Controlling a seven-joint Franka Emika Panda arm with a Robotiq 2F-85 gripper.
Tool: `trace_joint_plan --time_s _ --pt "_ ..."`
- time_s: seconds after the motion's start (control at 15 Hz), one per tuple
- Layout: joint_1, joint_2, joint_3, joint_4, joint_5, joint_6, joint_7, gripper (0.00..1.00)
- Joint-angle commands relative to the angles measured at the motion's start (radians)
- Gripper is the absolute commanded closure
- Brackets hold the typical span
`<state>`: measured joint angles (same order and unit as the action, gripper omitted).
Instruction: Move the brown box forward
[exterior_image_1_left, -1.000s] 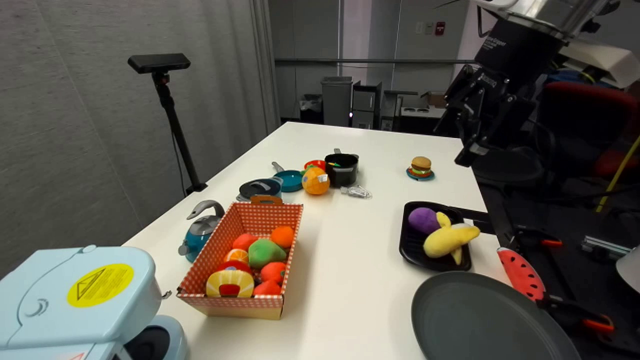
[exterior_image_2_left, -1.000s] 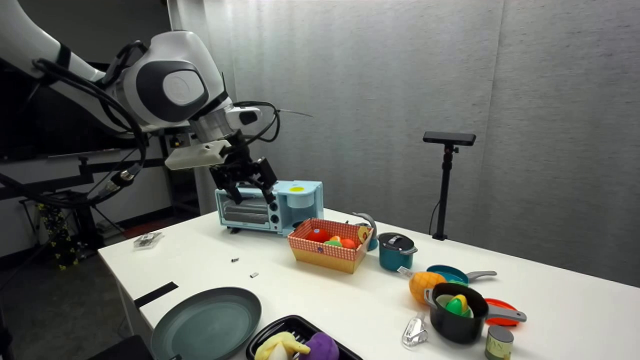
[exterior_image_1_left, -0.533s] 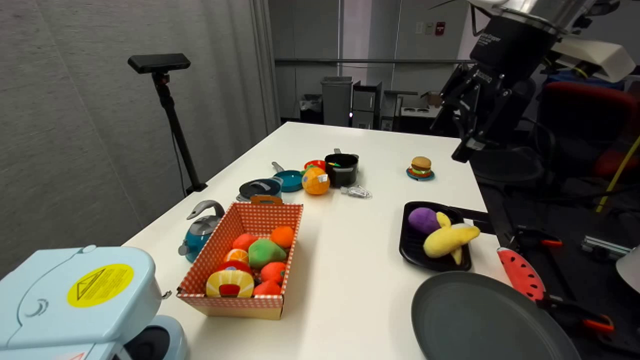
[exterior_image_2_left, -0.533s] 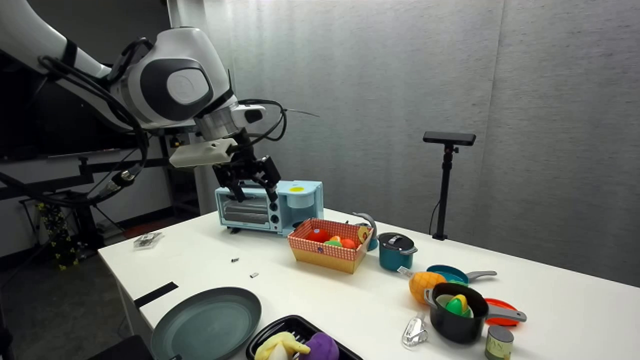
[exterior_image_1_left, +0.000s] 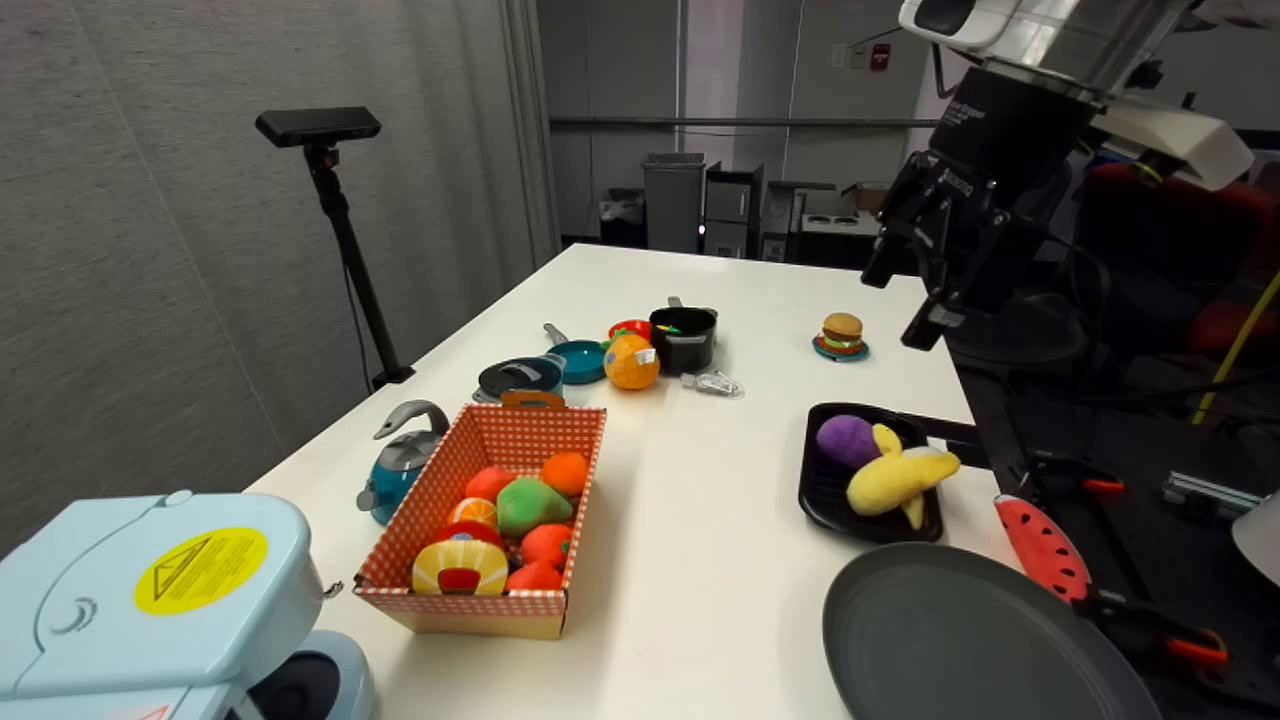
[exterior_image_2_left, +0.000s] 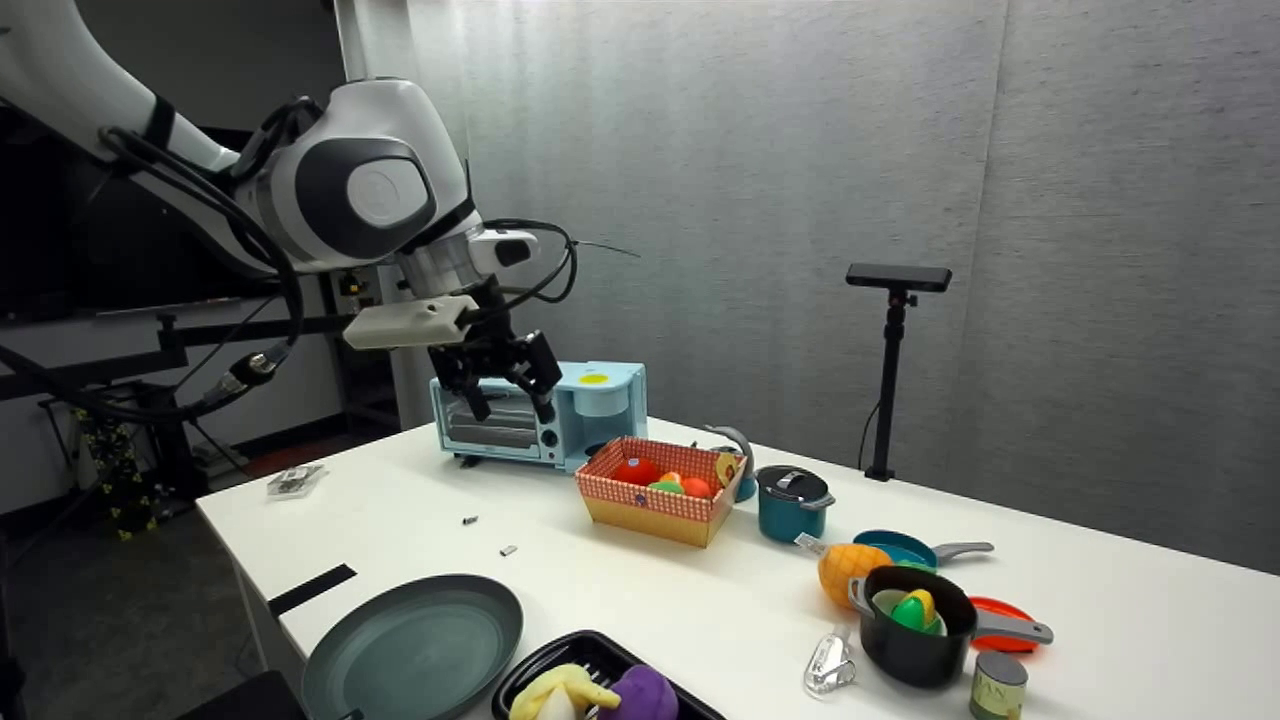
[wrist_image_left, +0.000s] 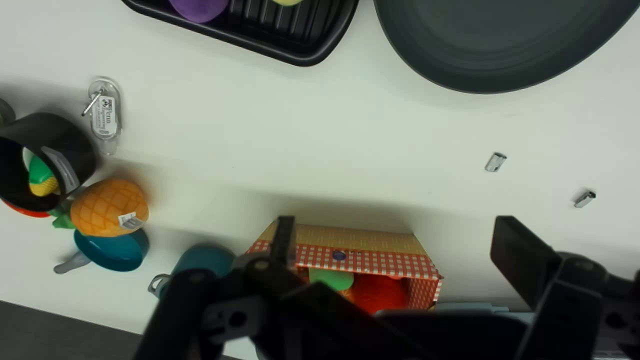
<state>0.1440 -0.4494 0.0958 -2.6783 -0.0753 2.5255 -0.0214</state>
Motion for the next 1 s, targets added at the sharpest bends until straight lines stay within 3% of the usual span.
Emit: trace_joint_plan --time_s 0.0,0.53,0.93 --pt "-0.009 0.098 0.003 0.051 0.026 0.004 0.014 0.0" --pt "-0.087 0.388 0.022 0.23 -0.113 0.186 0.126 0.0" --pt "-0.079 0.59 -0.031 0.424 -0.296 0.192 0.275 0.0"
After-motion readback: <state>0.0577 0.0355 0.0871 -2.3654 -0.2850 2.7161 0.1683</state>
